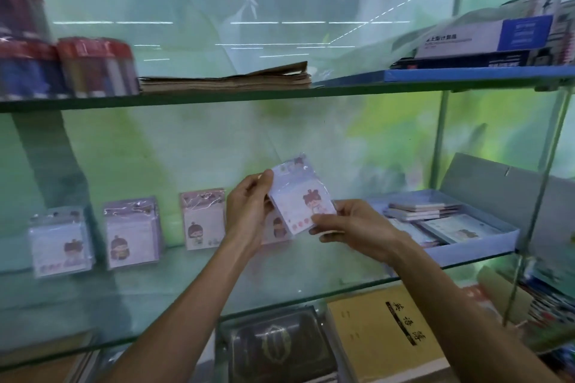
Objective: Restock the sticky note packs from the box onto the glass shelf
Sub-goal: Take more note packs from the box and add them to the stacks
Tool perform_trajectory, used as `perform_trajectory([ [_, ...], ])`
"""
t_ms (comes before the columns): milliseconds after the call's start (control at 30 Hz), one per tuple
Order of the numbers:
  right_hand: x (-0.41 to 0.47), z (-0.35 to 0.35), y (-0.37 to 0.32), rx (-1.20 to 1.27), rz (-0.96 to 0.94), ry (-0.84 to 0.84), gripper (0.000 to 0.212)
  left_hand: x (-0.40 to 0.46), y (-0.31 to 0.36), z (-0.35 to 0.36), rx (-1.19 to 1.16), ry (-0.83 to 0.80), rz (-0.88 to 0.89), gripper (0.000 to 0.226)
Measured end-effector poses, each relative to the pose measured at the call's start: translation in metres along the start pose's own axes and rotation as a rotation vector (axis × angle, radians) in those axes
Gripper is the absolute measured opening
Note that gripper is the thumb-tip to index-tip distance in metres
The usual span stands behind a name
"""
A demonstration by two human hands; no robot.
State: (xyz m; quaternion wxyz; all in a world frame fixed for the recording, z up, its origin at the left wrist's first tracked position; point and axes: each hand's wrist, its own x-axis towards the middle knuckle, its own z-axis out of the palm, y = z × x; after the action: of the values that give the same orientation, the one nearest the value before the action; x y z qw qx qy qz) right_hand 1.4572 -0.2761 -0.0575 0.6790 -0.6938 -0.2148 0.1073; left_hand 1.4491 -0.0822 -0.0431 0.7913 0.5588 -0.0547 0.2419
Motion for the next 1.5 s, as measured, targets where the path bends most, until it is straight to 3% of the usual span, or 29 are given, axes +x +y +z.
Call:
perform_trajectory([
  [200,0.008,0.046,-0.006,-0.162,-0.018,-0.107,0.026,-0.001,0.019,-0.035,0.125,-0.003,0.053,0.026],
  [400,0.024,0.078,-0.031,-0.031,-0.175,0.107,0.012,-0.010,0.040,-0.074,0.310,0.014,0.125,0.030],
  [600,0.041,0.132,-0.042,-0.121,-0.239,0.053,0.004,-0.021,0.061,-0.129,0.386,0.025,0.150,0.026],
  [800,0.060,0.206,-0.034,-0.068,-0.241,0.027,0.011,-0.024,0.079,-0.204,0.402,0.115,0.089,0.019],
  [1067,0.094,0.305,-0.031,-0.084,-0.260,0.065,0.005,-0.030,0.109,-0.311,0.522,0.170,0.075,0.013],
  [1500,0.132,0.391,-0.023,-0.445,-0.293,0.127,0.018,-0.007,0.116,-0.394,0.681,0.301,-0.054,0.014],
])
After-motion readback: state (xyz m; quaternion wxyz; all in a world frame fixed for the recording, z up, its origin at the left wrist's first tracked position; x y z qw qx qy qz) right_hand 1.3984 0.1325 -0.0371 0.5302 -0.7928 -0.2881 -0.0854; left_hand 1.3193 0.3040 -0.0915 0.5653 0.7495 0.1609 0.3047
